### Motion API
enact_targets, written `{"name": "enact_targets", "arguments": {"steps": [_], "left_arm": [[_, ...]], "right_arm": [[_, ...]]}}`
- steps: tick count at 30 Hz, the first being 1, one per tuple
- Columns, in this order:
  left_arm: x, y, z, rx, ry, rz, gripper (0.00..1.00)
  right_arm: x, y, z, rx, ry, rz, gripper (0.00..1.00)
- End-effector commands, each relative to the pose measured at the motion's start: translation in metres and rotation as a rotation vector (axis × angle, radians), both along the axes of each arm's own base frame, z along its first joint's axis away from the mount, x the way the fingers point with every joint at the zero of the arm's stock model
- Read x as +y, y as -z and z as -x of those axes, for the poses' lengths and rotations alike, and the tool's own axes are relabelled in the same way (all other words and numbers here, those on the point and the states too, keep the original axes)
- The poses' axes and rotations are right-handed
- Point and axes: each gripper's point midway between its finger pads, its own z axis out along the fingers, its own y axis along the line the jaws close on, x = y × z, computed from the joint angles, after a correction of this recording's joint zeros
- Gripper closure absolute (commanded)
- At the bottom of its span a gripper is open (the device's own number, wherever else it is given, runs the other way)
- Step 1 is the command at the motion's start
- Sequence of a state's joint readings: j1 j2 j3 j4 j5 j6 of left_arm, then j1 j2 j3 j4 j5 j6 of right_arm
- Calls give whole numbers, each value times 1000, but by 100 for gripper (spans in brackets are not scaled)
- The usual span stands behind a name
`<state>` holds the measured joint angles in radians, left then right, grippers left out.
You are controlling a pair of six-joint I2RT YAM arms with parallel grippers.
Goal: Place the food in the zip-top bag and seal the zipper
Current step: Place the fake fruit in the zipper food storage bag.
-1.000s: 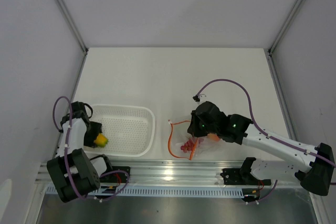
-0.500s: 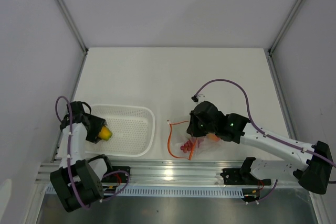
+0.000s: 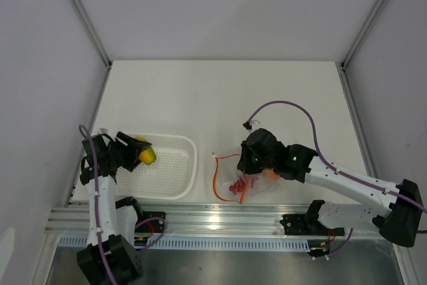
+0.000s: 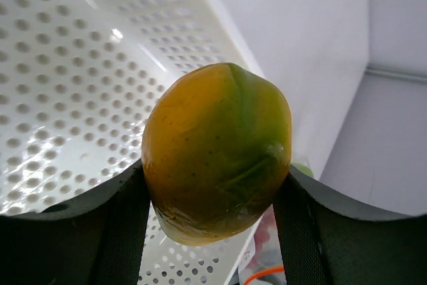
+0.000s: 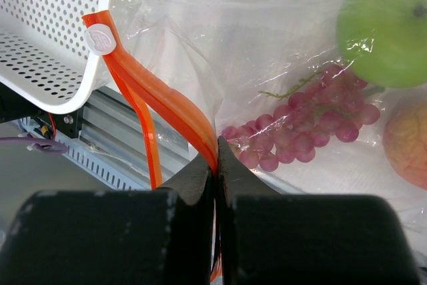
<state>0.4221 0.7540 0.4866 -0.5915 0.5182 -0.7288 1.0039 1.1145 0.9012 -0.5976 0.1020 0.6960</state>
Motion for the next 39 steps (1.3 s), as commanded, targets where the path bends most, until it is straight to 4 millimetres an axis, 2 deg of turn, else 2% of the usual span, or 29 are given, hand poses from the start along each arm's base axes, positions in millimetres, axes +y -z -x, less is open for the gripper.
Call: {"name": "enact_targets", "arguments": {"steps": [1, 3, 7, 8, 13, 19, 25, 31, 37, 39], "left_arm": [[-23, -37, -11, -244, 175, 33, 100], [-34, -52, -13, -318, 245, 37, 99], [-51, -69, -15, -353, 366, 6, 99], [-61, -67, -13, -343, 409, 7, 99], [-83, -72, -12, -363, 512, 35, 99], [-119, -88, 4, -456, 663, 71, 99], [-158, -102, 34, -541, 838, 168, 100], [-179, -104, 54, -575, 967, 196, 99], [-197, -97, 69, -531, 1086, 223, 99], [-203, -101, 71, -531, 1119, 224, 99]], "right_arm": [[7, -9, -6, -25, -5, -29, 100], [8, -9, -6, -25, -7, -33, 100], [10, -7, -6, -18, -12, -30, 100], [11, -7, -6, -17, -12, -31, 100], [12, -8, -6, -17, -13, -37, 100], [9, -8, -5, -18, -5, -33, 100], [13, -10, -6, -16, -7, -47, 100], [15, -11, -6, -13, -7, -50, 100], [16, -10, -6, -8, -4, -55, 100], [16, -10, -6, -9, -6, -57, 100]]}}
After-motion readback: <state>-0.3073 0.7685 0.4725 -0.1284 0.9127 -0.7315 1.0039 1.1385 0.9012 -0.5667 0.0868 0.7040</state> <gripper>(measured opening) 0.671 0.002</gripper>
